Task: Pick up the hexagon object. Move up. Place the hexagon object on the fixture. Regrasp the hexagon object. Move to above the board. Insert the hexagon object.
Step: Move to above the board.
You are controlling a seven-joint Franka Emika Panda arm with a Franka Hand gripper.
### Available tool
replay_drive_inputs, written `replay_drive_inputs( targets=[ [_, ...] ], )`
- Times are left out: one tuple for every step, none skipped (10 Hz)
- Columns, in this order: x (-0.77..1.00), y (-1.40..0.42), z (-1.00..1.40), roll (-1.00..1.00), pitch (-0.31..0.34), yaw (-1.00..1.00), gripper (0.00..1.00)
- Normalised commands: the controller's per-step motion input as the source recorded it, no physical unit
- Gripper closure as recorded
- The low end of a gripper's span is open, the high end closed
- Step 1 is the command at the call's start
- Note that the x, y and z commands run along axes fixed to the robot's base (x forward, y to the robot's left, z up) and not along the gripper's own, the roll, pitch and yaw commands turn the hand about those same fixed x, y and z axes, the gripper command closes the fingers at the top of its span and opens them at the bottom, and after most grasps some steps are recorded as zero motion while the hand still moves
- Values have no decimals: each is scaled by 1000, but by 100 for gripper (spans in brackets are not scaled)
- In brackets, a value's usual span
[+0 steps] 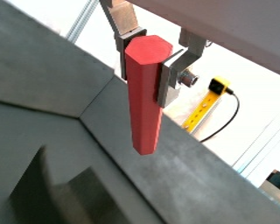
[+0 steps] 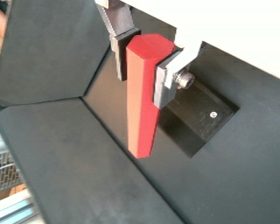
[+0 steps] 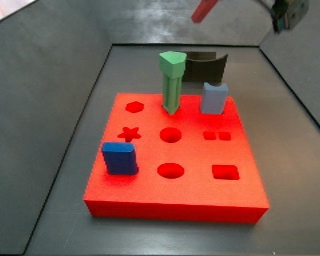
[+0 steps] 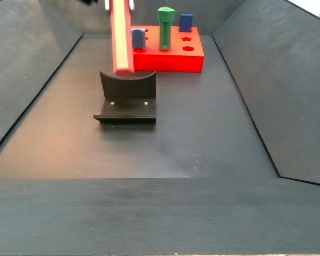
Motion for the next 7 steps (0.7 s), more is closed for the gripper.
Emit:
replay_drive_inputs(
  targets=[
    [-48,62,1000,-54,85,7,100],
    [-48,55,1000,-53,81,24,100],
    [-49,52,1000,-52,84,36,100],
    [-45,44,1000,-58,81,46,100],
    [-43,41,1000,-58,83,50,100],
    [-24,23,897,-55,84,58,100],
    [-15,14,779,-52,89,61,100]
  ],
)
